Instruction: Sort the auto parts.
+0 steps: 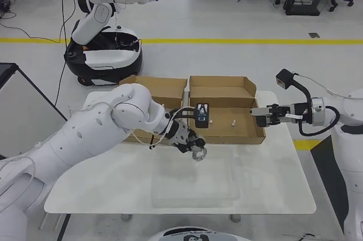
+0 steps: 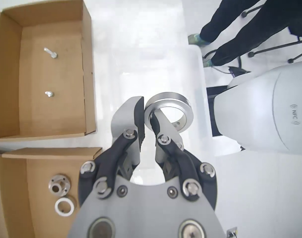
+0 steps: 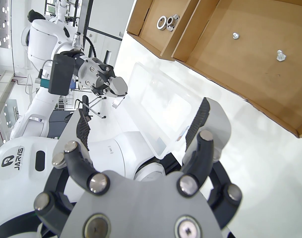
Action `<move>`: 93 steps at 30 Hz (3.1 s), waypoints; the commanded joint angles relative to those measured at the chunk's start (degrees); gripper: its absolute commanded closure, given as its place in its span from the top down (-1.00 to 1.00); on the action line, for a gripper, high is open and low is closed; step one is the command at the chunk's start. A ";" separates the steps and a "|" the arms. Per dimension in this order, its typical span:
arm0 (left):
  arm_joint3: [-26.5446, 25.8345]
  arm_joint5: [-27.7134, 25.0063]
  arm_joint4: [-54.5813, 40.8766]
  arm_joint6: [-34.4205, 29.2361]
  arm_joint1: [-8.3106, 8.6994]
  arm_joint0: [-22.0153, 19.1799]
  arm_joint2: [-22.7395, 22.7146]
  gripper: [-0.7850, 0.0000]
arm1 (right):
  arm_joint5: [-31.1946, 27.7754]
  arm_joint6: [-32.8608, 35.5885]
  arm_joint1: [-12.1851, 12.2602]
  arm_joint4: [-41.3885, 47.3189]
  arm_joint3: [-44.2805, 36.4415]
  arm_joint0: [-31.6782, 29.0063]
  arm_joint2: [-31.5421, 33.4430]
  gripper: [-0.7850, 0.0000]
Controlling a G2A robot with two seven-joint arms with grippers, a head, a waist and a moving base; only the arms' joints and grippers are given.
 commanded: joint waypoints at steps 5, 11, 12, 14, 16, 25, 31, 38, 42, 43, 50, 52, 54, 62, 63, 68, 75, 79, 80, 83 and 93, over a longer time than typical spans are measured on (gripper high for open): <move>4.12 -10.30 -3.32 7.86 0.84 3.75 -3.03 -1.00 | 0.00 0.00 0.00 0.00 0.00 0.00 0.00 1.00; 4.25 -12.69 -5.37 14.84 1.30 6.94 -5.55 -1.00 | 0.00 0.00 0.00 0.00 0.00 0.00 0.00 1.00; 3.87 -12.69 -5.66 16.23 1.40 7.57 -6.16 -1.00 | 0.00 0.00 0.00 0.00 0.00 0.00 0.00 1.00; 3.40 -12.69 -5.31 17.80 1.65 8.71 -7.21 -1.00 | 0.00 0.00 0.00 0.00 0.00 0.00 0.00 1.00; 2.49 -12.69 -5.32 19.99 1.91 10.01 -8.43 -1.00 | 0.00 0.00 0.00 0.00 0.00 0.00 0.00 1.00; -2.38 -12.69 -1.45 32.41 3.14 16.69 -15.03 -1.00 | 0.00 0.00 0.00 0.00 0.00 0.00 0.00 1.00; -5.33 -12.69 5.84 42.78 3.85 19.51 -17.04 -1.00 | 0.00 0.00 0.00 0.00 0.00 0.00 0.00 1.00; -5.33 -12.69 5.84 42.78 3.85 19.51 -17.04 -1.00 | 0.00 0.00 0.00 0.00 0.00 0.00 0.00 1.00; -5.33 -12.69 5.84 42.78 3.85 19.51 -17.04 -1.00 | 0.00 0.00 0.00 0.00 0.00 0.00 0.00 1.00; -5.33 -12.69 5.84 42.78 3.85 19.51 -17.04 -1.00 | 0.00 0.00 0.00 0.00 0.00 0.00 0.00 1.00; -5.33 -12.69 5.84 42.78 3.85 19.51 -17.04 -1.00 | 0.00 0.00 0.00 0.00 0.00 0.00 0.00 1.00; -5.33 -12.69 5.84 42.78 3.85 19.51 -17.04 -1.00 | 0.00 0.00 0.00 0.00 0.00 0.00 0.00 1.00; -5.33 -12.69 5.84 42.78 3.85 19.51 -17.04 -1.00 | 0.00 0.00 0.00 0.00 0.00 0.00 0.00 1.00; -5.33 -12.69 5.84 42.78 3.85 19.51 -17.04 -1.00 | 0.00 0.00 0.00 0.00 0.00 0.00 0.00 1.00; -5.33 -12.69 5.84 42.78 3.85 19.51 -17.04 -1.00 | 0.00 0.00 0.00 0.00 0.00 0.00 0.00 1.00; -5.33 -12.69 5.84 42.78 3.85 19.51 -17.04 -1.00 | 0.00 0.00 0.00 0.00 0.00 0.00 0.00 1.00; -5.33 -12.69 5.84 42.78 3.85 19.51 -17.04 -1.00 | 0.00 0.00 0.00 0.00 0.00 0.00 0.00 1.00; -5.33 -12.69 5.84 42.78 3.85 19.51 -17.04 -1.00 | 0.00 0.00 0.00 0.00 0.00 0.00 0.00 1.00; -5.33 -12.69 5.84 42.78 3.85 19.51 -17.04 -1.00 | 0.00 0.00 0.00 0.00 0.00 0.00 0.00 1.00; -5.33 -12.69 5.84 42.78 3.85 19.51 -17.04 -1.00 | 0.00 0.00 0.00 0.00 0.00 0.00 0.00 1.00; -7.15 -12.69 0.47 47.02 3.40 22.22 -17.86 -1.00 | 0.00 0.00 0.00 0.00 0.00 0.00 0.00 1.00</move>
